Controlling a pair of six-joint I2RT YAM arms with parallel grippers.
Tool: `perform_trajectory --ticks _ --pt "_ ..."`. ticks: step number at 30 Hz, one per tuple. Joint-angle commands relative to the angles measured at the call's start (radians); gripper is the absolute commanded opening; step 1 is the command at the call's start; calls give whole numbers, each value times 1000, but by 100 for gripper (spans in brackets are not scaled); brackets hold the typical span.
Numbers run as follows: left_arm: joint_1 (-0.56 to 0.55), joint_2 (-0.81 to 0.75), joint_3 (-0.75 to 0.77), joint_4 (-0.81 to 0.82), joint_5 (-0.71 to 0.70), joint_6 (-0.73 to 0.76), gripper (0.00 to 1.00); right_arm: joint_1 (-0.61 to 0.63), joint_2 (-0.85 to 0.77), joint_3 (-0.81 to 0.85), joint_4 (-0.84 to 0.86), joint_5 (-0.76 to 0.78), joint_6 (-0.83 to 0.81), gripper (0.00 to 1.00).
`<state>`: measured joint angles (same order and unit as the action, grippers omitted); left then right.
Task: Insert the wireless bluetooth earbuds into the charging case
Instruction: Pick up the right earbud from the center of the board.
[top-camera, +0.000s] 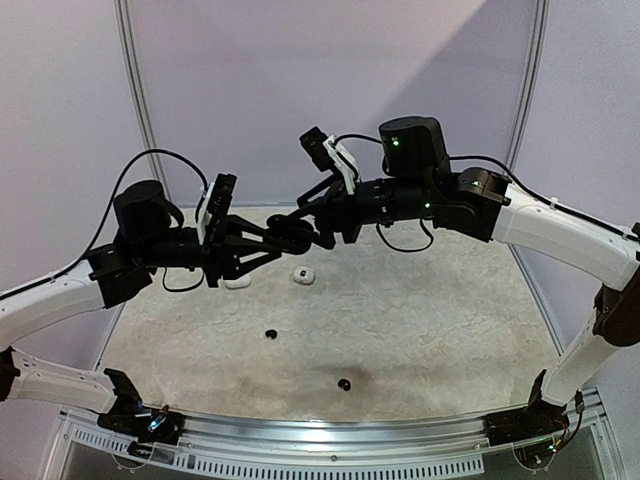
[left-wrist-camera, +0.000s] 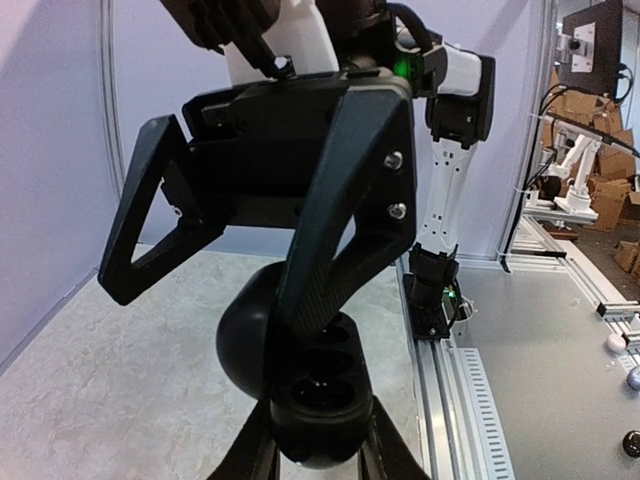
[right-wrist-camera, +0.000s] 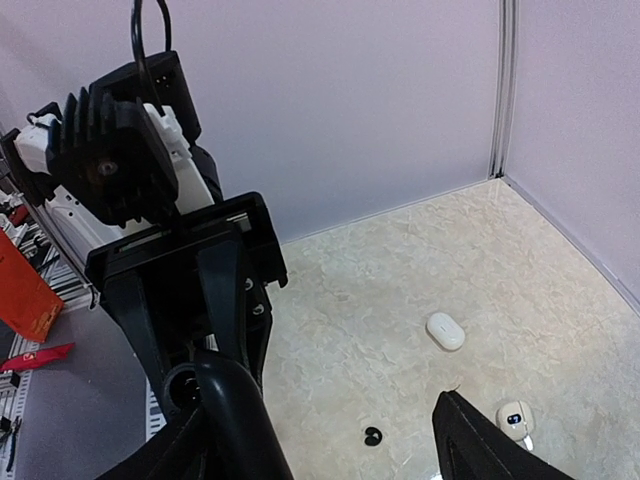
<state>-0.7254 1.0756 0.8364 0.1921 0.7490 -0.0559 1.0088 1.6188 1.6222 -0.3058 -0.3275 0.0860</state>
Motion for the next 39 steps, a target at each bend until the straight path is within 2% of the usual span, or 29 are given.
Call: perform_trajectory --ticks 1,6,9,13,16,18,23,26,34,39 --pt "16 -26 -32 52 -46 -47 0 -17 9 53 51 -67 35 76" --pt "31 -37 -62 75 -96 -68 0 -29 6 94 92 -111 65 78" --pt "42 -44 -77 77 -133 -76 0 -33 -8 95 108 -88 94 79" --pt "62 -58 -98 75 -219 -91 0 -47 -31 61 -25 100 168 76" --pt "74 -87 -126 74 -288 -93 0 -50 -29 11 -207 302 241 67" --pt "81 -111 -144 63 -314 -94 0 -49 -14 -23 -328 368 306 63" --pt "82 -171 -187 49 -335 -83 0 -48 25 -163 -411 340 417 52" --pt "83 -196 -215 67 -347 -94 0 -12 71 -221 -428 308 478 49" --pt "76 -237 -269 107 -358 -114 0 135 252 -236 -509 300 506 49" --pt "63 -253 -286 111 -360 -116 0 175 307 -245 -496 290 523 38"
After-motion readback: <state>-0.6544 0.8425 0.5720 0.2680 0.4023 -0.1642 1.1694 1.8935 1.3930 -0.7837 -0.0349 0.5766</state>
